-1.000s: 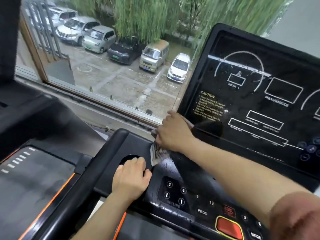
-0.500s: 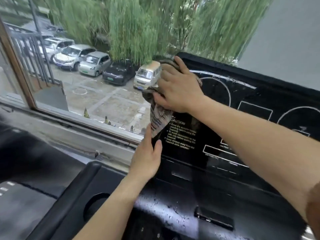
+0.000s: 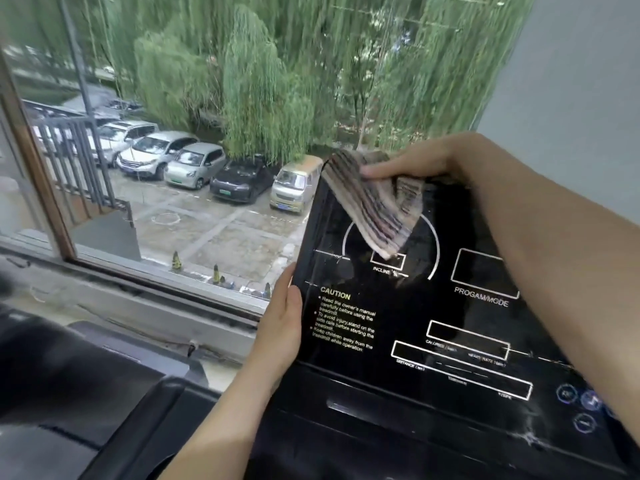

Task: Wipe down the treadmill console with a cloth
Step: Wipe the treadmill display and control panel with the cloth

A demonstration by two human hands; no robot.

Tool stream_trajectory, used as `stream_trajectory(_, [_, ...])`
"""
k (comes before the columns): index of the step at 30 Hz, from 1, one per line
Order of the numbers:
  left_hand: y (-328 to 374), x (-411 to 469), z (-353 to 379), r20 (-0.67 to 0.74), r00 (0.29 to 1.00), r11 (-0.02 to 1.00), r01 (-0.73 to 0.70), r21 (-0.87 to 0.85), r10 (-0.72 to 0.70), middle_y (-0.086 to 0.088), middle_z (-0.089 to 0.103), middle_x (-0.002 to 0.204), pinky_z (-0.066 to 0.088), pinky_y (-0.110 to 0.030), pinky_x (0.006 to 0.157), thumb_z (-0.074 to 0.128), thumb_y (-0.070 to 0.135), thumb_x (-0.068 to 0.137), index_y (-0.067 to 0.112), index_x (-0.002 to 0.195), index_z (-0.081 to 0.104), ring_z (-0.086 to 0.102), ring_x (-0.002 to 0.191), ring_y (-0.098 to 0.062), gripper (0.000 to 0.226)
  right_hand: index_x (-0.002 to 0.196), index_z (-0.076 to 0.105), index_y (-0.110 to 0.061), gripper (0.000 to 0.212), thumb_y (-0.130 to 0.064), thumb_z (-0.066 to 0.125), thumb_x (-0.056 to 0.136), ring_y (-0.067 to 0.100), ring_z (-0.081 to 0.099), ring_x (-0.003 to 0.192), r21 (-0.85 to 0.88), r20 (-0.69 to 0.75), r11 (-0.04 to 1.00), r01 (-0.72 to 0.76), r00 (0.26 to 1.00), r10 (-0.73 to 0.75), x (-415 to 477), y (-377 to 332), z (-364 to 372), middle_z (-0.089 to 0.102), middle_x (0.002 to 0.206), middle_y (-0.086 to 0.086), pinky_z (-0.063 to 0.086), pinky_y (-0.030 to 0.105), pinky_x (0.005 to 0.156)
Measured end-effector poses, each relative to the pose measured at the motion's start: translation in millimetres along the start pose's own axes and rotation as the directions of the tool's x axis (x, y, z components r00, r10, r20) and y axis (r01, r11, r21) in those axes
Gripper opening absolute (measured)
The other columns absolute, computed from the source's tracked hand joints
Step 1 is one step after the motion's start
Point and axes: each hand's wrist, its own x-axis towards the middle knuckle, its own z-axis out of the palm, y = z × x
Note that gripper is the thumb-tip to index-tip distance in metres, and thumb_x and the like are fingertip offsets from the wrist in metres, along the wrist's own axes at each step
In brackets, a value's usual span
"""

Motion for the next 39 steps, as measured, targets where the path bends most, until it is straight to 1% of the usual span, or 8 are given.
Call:
stream_trajectory(6, [4,0,3,-0.034,0.999,1.0,0.018,-0.009,-0.019,0.032,0.04,0.129,0.022,0.011,0.078,0.027,0.029,0.105,0.048,0.134,0.033,0.033,0.123,0.009,0.035,0.1,0.07,-0.017,0.062,-0.069,0.07,0.067,0.019,0.067,0.085,-0.357,-0.109,0.921,0.155,0.973,-0.206,25,-85,29,0.07,0.097,-0.003,0.048,0.031,0.081])
stream_trajectory(10, [8,-1,5,-0.036,0.999,0.999,0.027,0.029,-0.026,0.039,0.038,0.113,0.024,0.01,0.071,0.027,0.03,0.105,0.051,0.127,0.032,0.038,0.111,0.012,0.031,0.11,0.066,-0.016,0.061,-0.065,0.069,0.073,0.017,0.065,0.089,-0.273,-0.202,0.933,0.235,0.934,-0.295,16,-61,29,0.066,0.099,-0.006,0.05,0.035,0.09])
stream_trajectory(14, [10,-1,10,-0.074,0.996,0.998,0.051,0.032,-0.048,0.026,0.035,0.127,0.023,-0.012,0.094,0.025,0.028,0.105,0.039,0.143,0.03,0.03,0.119,0.005,0.039,0.101,0.064,-0.022,0.041,-0.055,0.069,0.076,0.016,0.073,0.075,-0.103,-0.116,0.978,0.183,0.974,-0.195,-17,12,10,0.075,0.091,-0.001,0.055,0.029,0.072])
stream_trajectory(18, [12,-1,12,-0.077,0.996,0.997,0.041,0.062,-0.036,0.016,0.039,0.139,0.024,-0.02,0.099,0.025,0.024,0.105,0.035,0.145,0.03,0.034,0.122,-0.001,0.041,0.102,0.065,-0.015,0.066,-0.063,0.078,0.058,0.028,0.073,0.085,0.008,-0.124,1.0,-0.006,0.992,0.007,-56,79,-1,0.075,0.095,0.007,0.054,0.044,0.088])
stream_trajectory(24, [16,-4,4,0.012,0.999,0.994,0.041,0.1,-0.042,0.018,0.039,0.145,0.027,-0.034,0.114,0.028,0.014,0.101,0.041,0.144,0.031,0.034,0.135,-0.007,0.051,0.105,0.058,-0.024,0.059,-0.067,0.071,0.067,0.013,0.063,0.083,-0.189,-0.245,0.981,0.041,0.966,-0.088,-44,10,26,0.067,0.102,-0.003,0.049,0.032,0.087])
stream_trajectory(28, [33,-5,3,0.009,1.0,0.97,-0.016,0.244,0.014,0.009,0.05,0.135,0.038,-0.044,0.105,0.038,0.004,0.086,0.045,0.138,0.035,0.045,0.126,-0.018,0.066,0.111,0.059,-0.028,0.085,-0.093,0.05,0.057,0.017,0.062,0.087,-0.421,-0.503,0.907,0.003,0.831,-0.237,-12,-31,53,0.064,0.098,-0.009,0.05,0.032,0.081])
stream_trajectory(34, [107,-4,58,0.065,0.854,0.619,-0.425,0.66,0.517,-0.001,0.012,0.16,0.005,-0.022,0.114,0.042,0.008,0.092,0.015,0.152,0.019,0.009,0.146,-0.014,0.065,0.097,0.057,-0.024,0.063,-0.082,0.049,0.074,0.018,0.057,0.085,-0.41,-0.526,0.911,0.043,0.805,-0.275,-19,7,40,0.06,0.092,-0.009,0.04,0.03,0.071])
stream_trajectory(39, [133,19,139,0.273,0.79,0.465,-0.561,0.685,0.549,-0.007,0.008,0.161,0.005,-0.028,0.118,0.041,0.012,0.091,0.015,0.154,0.011,0.006,0.147,-0.02,0.069,0.073,0.056,-0.015,0.036,-0.044,0.051,0.094,0.013,0.054,0.07,-0.266,-0.374,0.948,0.172,0.888,-0.266,-53,95,10,0.056,0.079,-0.001,0.041,0.022,0.061])
